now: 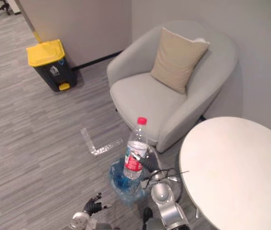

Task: Gather rubbish on tea table into small bin, then transfer packed bag to large trash can.

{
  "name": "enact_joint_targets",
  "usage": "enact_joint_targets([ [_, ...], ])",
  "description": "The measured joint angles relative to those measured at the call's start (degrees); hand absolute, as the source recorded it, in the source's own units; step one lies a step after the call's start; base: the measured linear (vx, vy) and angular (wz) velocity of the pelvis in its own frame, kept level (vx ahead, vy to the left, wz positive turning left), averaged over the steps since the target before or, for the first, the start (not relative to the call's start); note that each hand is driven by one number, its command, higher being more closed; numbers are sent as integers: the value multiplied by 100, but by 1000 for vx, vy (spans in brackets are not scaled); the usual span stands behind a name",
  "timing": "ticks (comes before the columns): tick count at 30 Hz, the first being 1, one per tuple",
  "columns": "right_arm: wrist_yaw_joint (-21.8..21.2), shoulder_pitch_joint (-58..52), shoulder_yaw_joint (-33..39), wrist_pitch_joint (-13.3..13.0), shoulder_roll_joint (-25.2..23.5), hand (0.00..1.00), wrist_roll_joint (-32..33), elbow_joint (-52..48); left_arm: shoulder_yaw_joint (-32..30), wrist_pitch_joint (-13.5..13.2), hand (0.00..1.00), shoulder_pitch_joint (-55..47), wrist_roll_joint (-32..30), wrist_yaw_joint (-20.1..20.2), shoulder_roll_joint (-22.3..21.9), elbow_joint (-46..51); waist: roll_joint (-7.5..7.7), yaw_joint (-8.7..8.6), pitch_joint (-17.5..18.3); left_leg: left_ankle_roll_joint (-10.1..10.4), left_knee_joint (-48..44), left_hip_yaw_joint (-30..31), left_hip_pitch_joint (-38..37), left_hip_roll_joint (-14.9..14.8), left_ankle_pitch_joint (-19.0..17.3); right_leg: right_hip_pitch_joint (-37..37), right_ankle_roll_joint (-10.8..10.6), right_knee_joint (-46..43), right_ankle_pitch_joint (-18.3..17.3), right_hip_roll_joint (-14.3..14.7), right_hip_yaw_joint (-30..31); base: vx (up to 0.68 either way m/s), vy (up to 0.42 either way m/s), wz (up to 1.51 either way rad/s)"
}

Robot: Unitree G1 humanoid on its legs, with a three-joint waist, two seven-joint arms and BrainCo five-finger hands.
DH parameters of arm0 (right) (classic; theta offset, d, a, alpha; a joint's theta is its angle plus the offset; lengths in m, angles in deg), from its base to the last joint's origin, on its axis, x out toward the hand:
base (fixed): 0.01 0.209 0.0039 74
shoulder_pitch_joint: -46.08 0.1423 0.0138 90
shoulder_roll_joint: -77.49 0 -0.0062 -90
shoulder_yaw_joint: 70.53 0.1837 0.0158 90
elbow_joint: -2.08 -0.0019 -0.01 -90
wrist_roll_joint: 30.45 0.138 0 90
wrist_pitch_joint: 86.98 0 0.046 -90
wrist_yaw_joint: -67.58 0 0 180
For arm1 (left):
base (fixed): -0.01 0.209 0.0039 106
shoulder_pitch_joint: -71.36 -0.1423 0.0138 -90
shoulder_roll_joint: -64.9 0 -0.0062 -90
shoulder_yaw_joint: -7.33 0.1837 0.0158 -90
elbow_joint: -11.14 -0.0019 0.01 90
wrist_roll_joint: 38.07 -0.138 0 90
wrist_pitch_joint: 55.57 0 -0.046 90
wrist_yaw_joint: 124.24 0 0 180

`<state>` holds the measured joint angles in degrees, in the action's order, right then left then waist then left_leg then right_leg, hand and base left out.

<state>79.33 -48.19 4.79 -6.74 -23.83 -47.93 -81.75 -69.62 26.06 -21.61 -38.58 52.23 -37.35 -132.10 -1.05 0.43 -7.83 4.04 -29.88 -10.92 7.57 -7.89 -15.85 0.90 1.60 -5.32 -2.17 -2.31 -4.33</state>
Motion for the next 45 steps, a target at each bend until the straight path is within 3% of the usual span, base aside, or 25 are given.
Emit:
enact_joint_targets([
  [1, 17, 9, 1, -2, -10, 100, 0, -1, 1, 1, 0, 1, -23, 0, 1, 29, 26, -2, -16, -5, 166, -71, 55, -55, 18, 27, -43, -18, -27, -50, 2, 144, 159, -1],
  [2, 41, 14, 8, -3, -3, 100, -2, -10, 31, -2, 0, 1, -57, -5, -4, 86, 39, -4, -30, -48, 723, -129, 62, -162, 274, 58, -147, -72, -93, -115, 5, 149, 208, -9],
  [3, 52, 3, 17, -3, 26, 100, -2, -50, 70, -3, 0, -3, -77, -6, -31, 95, -79, -8, -14, 33, 1350, -101, 61, -307, 1051, 120, -347, -102, -227, -73, 23, 173, 258, -21],
  [4, 54, -10, 62, 11, -17, 100, -3, -30, 137, 9, 0, -11, -108, -13, -7, 72, -10, 6, 35, 264, 1408, 57, 23, -128, 924, 108, -516, -84, -409, -192, 150, 144, 223, -7],
  [7, 47, -31, 83, -3, -127, 100, -2, -57, 232, 6, 0, 76, -161, -19, 166, 78, 91, -21, 54, 202, 1510, 131, 16, 220, 966, 126, -567, 36, -403, -502, 192, 63, 192, 16],
  [11, 6, -19, 55, -3, -232, 100, -44, 60, 260, 10, 0, -20, -203, -32, 350, 10, 63, -9, 66, 80, 2040, 57, -279, 316, 1131, 119, -638, 72, -354, -543, 323, -8, 46, -8],
  [16, 13, 184, -144, 19, -96, 100, -193, 748, 265, -11, 0, 27, -274, -103, 278, -125, -4, -31, 61, 121, 2494, -52, -352, 322, 1346, -217, -671, 17, -294, -491, 564, -73, -21, -33],
  [18, 29, 526, -339, 27, 62, 100, -352, 1045, 265, -10, 0, 233, -266, -137, 206, -219, -56, -52, -102, 101, 2298, -123, 55, 265, 1361, -662, -694, -132, -168, -450, 768, -158, 7, -46],
  [23, 68, 1961, -837, 110, 268, 100, -570, 1763, -190, -81, 0, 1016, 10, -356, 235, -99, -126, -32, -916, -23, 1094, -126, 1647, 63, 1107, -2055, -796, -709, -11, -326, 988, -273, 42, -21],
  [27, 212, 3071, -856, 180, 454, 100, -735, 2326, -624, -129, 0, 1490, 311, -543, 233, -2, -151, 139, -1476, -99, 691, -117, 2663, 57, 1187, -3064, -950, -1036, 144, -368, 1094, -273, 54, -4],
  [36, 756, 4236, -219, 462, 712, 100, -719, 2198, -1335, -332, 0, 2258, 629, -895, -100, 723, -120, 322, -1688, -197, 552, 226, 4409, 71, 1625, -4738, -900, -1624, 196, -430, 685, -96, -3, 24],
  [45, 1312, 5177, 329, 597, 801, 100, -449, 2295, -1411, -455, 0, 2538, 741, -1037, -356, 1220, -49, 437, -1814, -148, 505, 410, 5500, 101, 1858, -6041, -731, -2480, -134, -506, 473, 5, -39, 17],
])
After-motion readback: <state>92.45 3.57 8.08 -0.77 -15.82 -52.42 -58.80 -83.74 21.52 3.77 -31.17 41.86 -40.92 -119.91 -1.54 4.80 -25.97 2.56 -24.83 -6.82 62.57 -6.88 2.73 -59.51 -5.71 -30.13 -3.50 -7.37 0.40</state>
